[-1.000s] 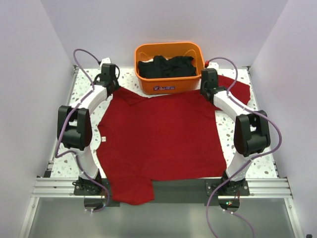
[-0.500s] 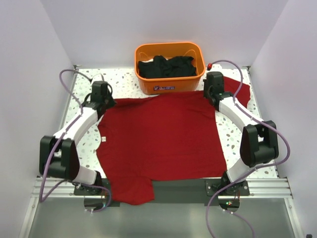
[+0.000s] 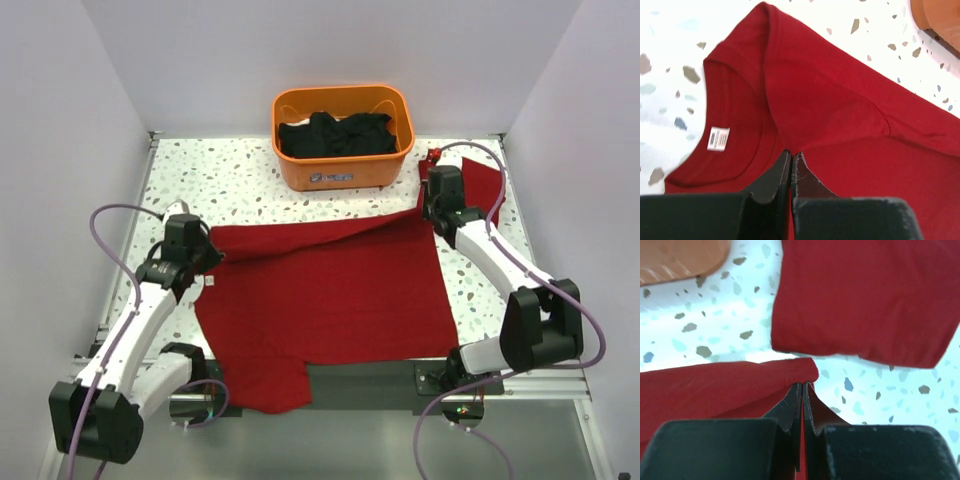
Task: Fold and stack the t-shirts
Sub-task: Fold the tshirt
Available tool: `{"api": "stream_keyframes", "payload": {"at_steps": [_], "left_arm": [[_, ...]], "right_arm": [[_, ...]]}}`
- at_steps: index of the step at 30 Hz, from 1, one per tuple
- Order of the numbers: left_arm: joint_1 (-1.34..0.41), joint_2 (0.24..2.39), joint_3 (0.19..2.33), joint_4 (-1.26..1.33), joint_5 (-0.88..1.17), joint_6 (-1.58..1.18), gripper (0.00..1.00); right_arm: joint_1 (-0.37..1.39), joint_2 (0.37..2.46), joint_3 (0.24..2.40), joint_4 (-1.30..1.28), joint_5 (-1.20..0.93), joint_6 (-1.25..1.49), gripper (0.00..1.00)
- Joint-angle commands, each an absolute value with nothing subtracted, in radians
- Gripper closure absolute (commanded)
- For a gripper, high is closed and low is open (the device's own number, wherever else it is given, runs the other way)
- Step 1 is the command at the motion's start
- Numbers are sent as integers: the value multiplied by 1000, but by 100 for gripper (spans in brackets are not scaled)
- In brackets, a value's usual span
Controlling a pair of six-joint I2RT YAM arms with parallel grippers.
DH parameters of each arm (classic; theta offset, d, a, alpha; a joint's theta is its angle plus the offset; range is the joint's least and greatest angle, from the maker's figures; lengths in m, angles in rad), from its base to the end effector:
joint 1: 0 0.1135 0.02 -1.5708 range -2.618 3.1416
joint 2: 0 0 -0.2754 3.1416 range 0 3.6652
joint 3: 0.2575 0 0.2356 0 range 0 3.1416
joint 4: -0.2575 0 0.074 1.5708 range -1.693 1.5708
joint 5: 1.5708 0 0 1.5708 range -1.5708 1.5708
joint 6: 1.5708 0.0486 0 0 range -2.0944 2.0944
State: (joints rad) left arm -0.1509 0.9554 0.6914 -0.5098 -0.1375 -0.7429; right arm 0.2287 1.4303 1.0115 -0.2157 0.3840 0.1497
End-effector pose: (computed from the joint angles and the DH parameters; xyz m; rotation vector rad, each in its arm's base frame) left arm 0.1829 -0.0211 0.2515 -0.7512 2.2297 -0.2819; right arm 0.3059 0.0525 0.2778 0.1262 2.1562 -0.2060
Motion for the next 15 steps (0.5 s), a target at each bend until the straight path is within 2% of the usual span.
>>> {"api": "stream_keyframes", "payload": {"at_steps": [1, 5, 9, 15], "left_arm": [[-150, 901, 670, -636, -121, -804, 100], [-150, 853, 649, -692, -69, -825, 100], [-150, 807, 712, -802, -143, -831, 100], [-150, 770, 721, -851, -112, -822, 100]], "right_arm": [[225, 1368, 974, -238, 446, 169, 100], [222, 1339, 954, -275, 466, 169, 100], [221, 1312, 934, -287, 468, 173, 100], [221, 1292, 914, -313, 465, 172, 100]]}}
